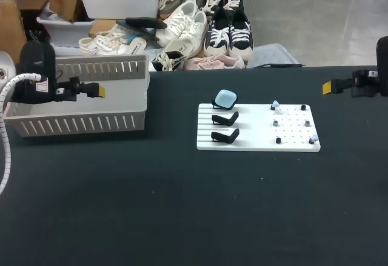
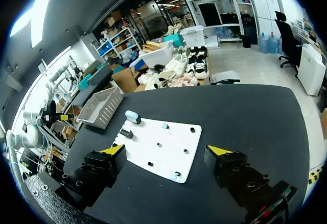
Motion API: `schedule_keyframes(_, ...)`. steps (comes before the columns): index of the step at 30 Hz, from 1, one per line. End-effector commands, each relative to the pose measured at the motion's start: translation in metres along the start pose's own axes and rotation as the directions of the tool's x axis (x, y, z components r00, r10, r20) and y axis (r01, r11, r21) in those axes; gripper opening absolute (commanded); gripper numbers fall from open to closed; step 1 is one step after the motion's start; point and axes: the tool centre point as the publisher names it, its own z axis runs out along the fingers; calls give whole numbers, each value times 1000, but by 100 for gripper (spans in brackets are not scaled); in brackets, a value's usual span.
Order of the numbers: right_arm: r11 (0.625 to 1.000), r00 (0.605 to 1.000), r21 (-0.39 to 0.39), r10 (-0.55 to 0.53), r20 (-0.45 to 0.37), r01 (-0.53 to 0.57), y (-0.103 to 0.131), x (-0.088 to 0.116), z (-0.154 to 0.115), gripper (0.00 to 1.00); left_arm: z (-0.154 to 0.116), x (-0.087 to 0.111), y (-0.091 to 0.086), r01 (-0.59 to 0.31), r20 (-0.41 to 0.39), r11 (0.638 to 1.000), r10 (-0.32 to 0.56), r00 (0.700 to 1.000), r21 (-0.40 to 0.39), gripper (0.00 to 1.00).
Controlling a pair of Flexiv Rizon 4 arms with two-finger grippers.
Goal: Pick up each earbud case from the left stands, insert the matching earbuds, close the lid, and place the case in the box.
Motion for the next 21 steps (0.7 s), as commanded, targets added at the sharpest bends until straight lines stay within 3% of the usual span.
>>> schedule_keyframes(1,1000,1000,-2,-1,-1,1,-1,0,0,100,3,-2,0,-9,-6,1000,9,1000,-10,100)
schedule_keyframes(7,1000,1000,-2,-1,-1,1,-1,0,0,100,29,-13,-5,-148,8,989,148,989,25,100)
schedule_keyframes(13,1000,1000,-2,-1,-1,1,-1,0,0,100,43,-26,-17,-307,63,946,301,951,102,100)
schedule_keyframes(17,1000,1000,-2,-1,-1,1,-1,0,0,100,50,-36,-27,-421,87,893,412,907,161,100)
schedule_keyframes(21,1000,1000,-2,-1,-1,1,-1,0,0,100,51,-46,-39,-541,124,814,526,841,213,100)
